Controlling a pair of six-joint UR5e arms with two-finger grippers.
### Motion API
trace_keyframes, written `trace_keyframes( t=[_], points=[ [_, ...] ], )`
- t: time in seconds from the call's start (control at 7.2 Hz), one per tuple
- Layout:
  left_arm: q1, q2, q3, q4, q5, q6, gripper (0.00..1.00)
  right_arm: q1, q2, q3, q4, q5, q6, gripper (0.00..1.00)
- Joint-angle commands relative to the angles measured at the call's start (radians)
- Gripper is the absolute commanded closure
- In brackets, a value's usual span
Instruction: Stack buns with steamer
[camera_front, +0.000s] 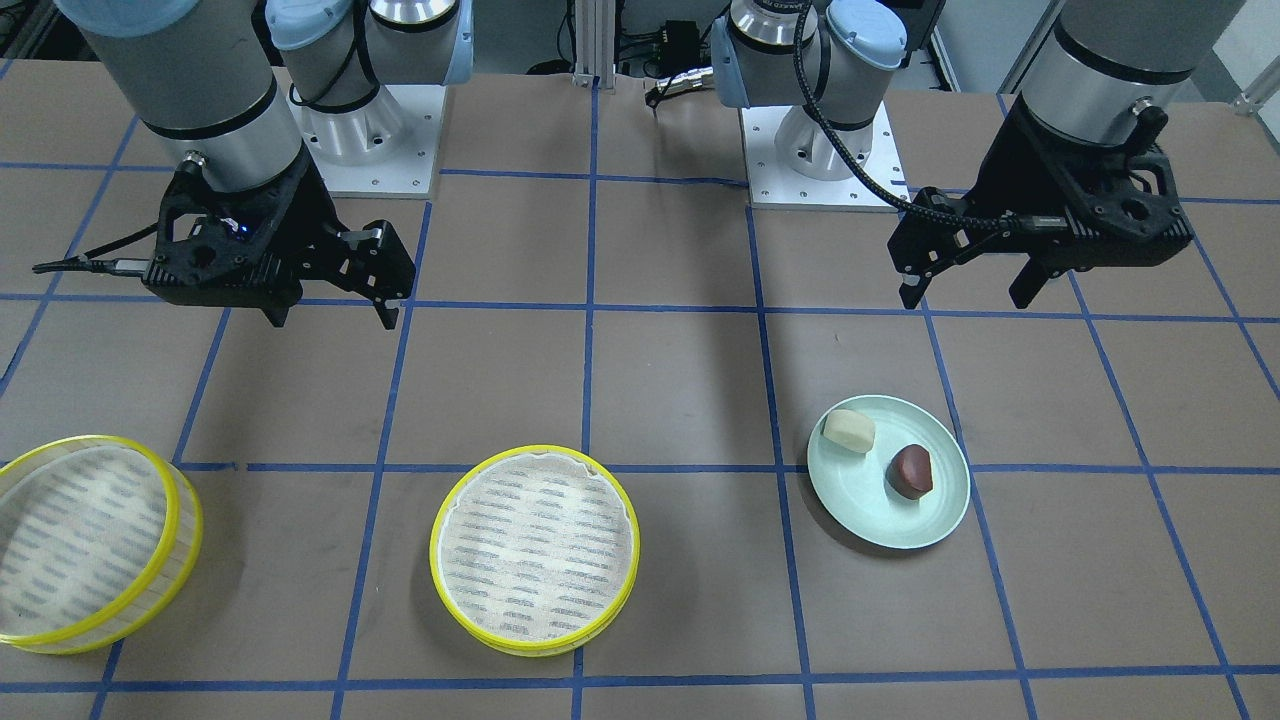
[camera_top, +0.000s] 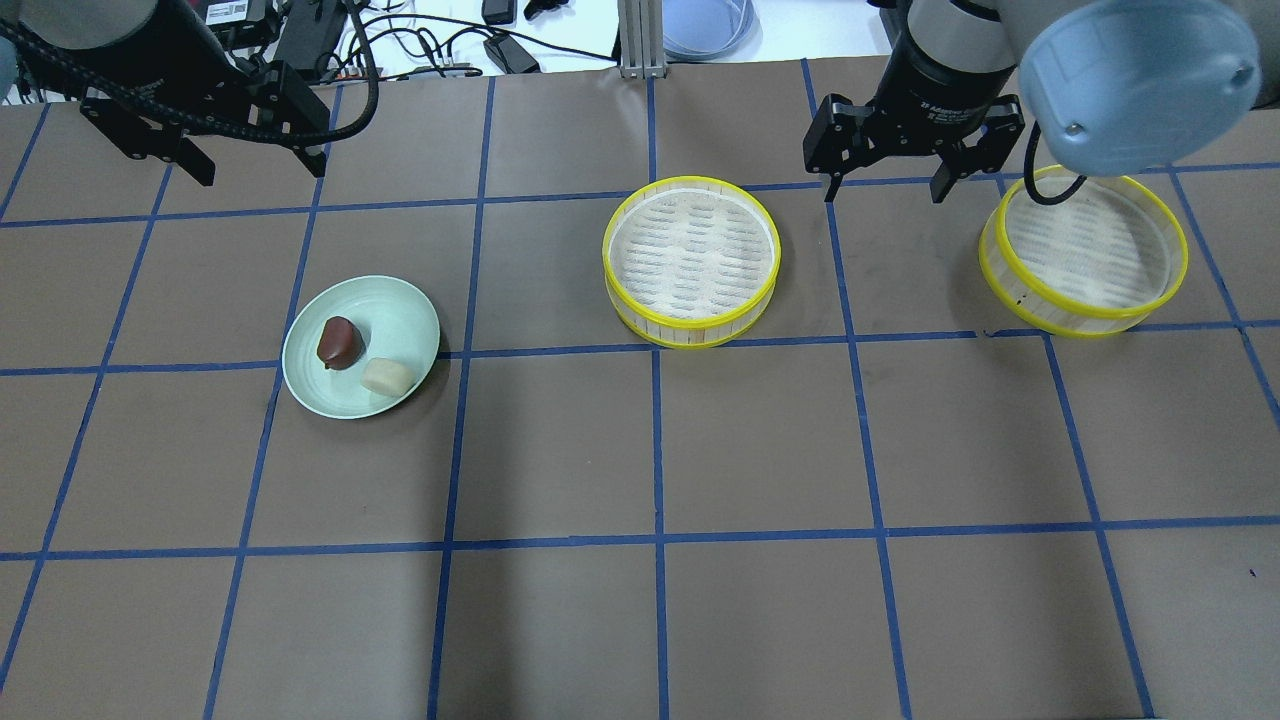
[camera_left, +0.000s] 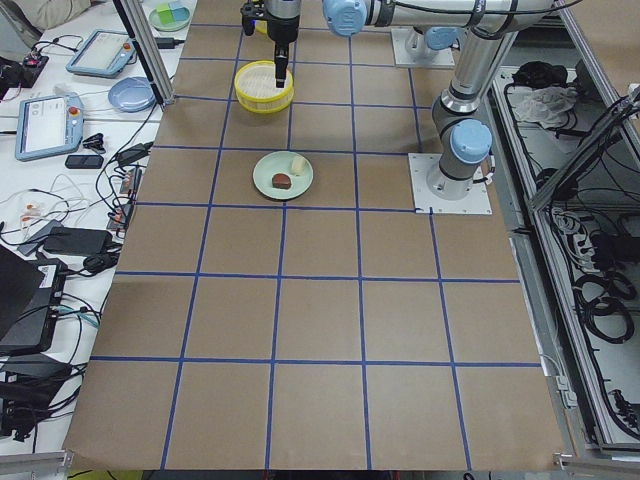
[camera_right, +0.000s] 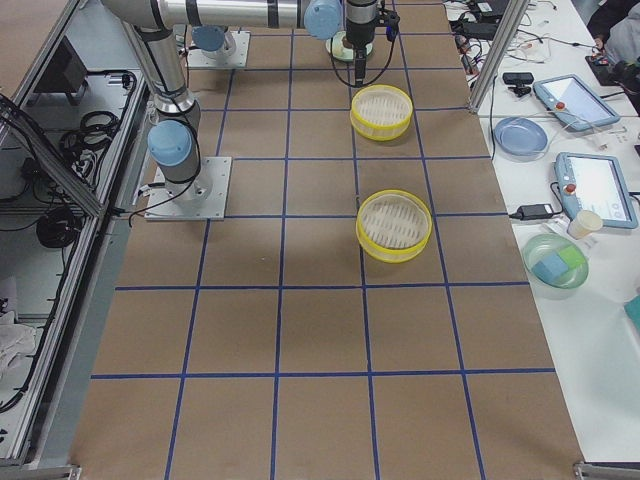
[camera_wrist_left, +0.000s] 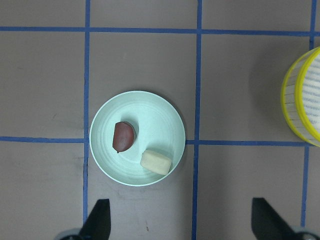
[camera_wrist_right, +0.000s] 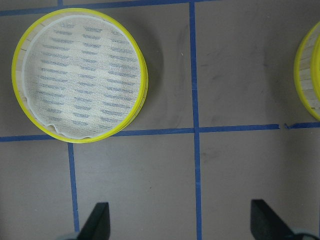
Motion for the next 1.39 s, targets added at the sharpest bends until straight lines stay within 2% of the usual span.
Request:
trace_keyframes(
  t=[0.0, 0.14, 0.28, 0.56, 0.69, 0.83, 0.97, 1.11, 1.25],
  points=[
    [-0.001, 0.001, -0.003, 0.000, -0.001, 0.000, 0.00, 0.000, -0.012, 0.000, 0.010, -0.037, -0.003, 0.00],
    [0.013, -0.005, -0.004, 0.002, 0.000, 0.002, 0.00, 0.000, -0.009, 0.000, 0.001, -0.086, -0.008, 0.00],
    [0.015, -0.025, -0.004, 0.011, 0.000, 0.018, 0.00, -0.022, -0.004, -0.009, -0.011, -0.095, -0.019, 0.00],
    [0.021, -0.051, -0.027, 0.014, 0.008, 0.089, 0.00, -0.272, 0.007, -0.009, -0.005, -0.058, -0.065, 0.00],
    [0.021, -0.066, -0.070, 0.063, 0.008, 0.080, 0.00, -0.380, 0.040, -0.012, -0.010, -0.002, -0.156, 0.00],
    [0.021, -0.092, -0.125, 0.145, 0.003, 0.062, 0.00, -0.452, 0.075, -0.020, -0.042, 0.010, -0.292, 0.00],
    [0.024, -0.124, -0.171, 0.182, 0.003, 0.001, 0.00, -0.480, 0.114, -0.022, -0.095, -0.021, -0.318, 0.00],
    [0.060, -0.153, -0.197, 0.186, 0.000, -0.036, 0.00, -0.512, 0.170, -0.022, -0.126, -0.088, -0.365, 0.00],
    [0.076, -0.181, -0.217, 0.183, -0.001, -0.037, 0.00, -0.552, 0.238, -0.022, -0.210, -0.088, -0.459, 0.00]
  ],
)
